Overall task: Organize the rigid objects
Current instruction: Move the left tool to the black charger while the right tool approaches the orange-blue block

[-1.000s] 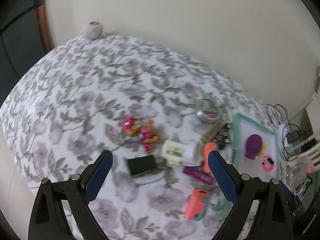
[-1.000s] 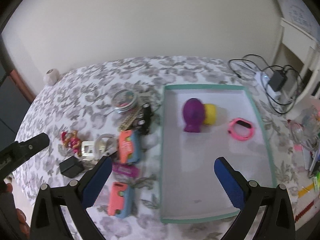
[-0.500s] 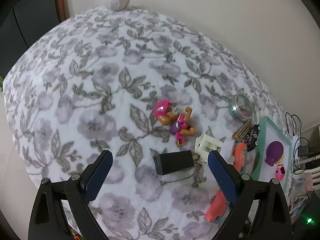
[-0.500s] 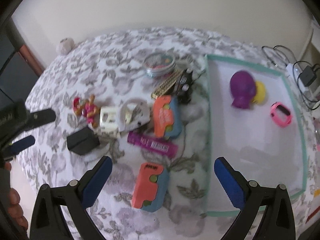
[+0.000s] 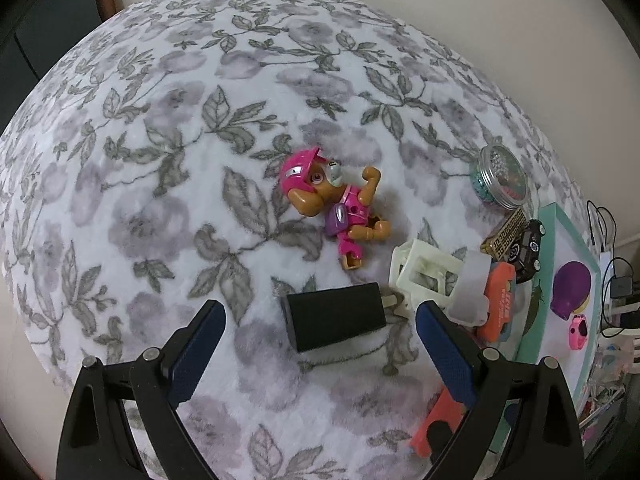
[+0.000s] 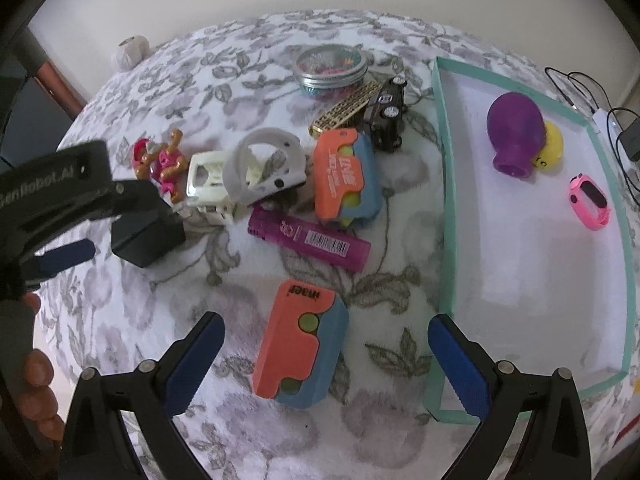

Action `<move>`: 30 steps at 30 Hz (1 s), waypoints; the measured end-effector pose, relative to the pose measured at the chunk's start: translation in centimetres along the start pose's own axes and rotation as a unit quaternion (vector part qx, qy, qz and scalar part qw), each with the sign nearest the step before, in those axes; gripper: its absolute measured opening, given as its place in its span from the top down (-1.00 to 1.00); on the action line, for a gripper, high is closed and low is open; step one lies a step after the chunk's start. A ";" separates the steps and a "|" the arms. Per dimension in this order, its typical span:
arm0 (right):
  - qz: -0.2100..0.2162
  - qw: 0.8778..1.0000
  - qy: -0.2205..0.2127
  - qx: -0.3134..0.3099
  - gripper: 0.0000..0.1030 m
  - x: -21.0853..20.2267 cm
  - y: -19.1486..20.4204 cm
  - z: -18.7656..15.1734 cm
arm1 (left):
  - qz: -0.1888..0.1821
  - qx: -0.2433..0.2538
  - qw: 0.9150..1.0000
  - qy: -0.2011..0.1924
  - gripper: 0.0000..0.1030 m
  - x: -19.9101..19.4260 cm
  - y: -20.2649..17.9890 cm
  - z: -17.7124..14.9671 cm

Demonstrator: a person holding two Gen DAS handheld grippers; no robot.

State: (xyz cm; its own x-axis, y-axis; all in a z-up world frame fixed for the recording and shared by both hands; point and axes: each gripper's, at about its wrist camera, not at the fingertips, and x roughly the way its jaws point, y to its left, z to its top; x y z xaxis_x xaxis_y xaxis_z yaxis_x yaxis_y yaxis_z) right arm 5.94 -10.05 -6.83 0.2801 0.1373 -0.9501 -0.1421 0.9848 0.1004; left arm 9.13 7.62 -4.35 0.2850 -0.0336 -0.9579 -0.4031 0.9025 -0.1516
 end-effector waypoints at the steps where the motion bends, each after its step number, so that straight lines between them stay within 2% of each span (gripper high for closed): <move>1: -0.001 1.000 0.002 -0.002 -0.99 0.2 0.1 -0.1 | -0.001 -0.001 1.000 0.002 -0.87 0.2 0.0 0.0; 7: -0.017 0.999 0.007 -0.032 -0.98 0.8 1.2 -0.5 | 0.001 -0.012 1.000 0.015 -0.86 1.5 0.1 0.0; 16: -0.017 0.999 0.024 -0.041 -0.92 2.1 2.7 -1.3 | 0.009 -0.005 1.000 0.006 -0.86 2.1 -0.2 0.2; 19: -0.019 0.999 0.029 -0.037 -0.80 2.7 2.7 -1.7 | 0.010 -0.002 1.000 0.001 -0.86 2.4 -0.5 0.3; 23: -0.024 0.998 0.035 -0.040 -0.76 2.9 2.6 -2.3 | 0.016 0.004 1.000 -0.002 -0.85 2.7 -0.9 0.4; 26: -0.024 0.998 0.036 -0.042 -0.74 3.1 2.7 -2.4 | 0.012 -0.001 1.000 -0.003 -0.80 2.9 -0.7 0.4; 30: -0.032 0.998 0.038 -0.043 -0.65 3.2 3.1 -2.5 | 0.002 -0.007 1.000 -0.009 -0.62 2.7 -0.5 0.4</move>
State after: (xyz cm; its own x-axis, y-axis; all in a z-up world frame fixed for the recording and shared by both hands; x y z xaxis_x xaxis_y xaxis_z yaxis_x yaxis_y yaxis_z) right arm 4.07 -6.80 -10.31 0.2178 0.0630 -0.9739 -0.2085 0.9779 0.0166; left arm 10.40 7.27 -6.80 0.2989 -0.0228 -0.9540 -0.4155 0.8969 -0.1516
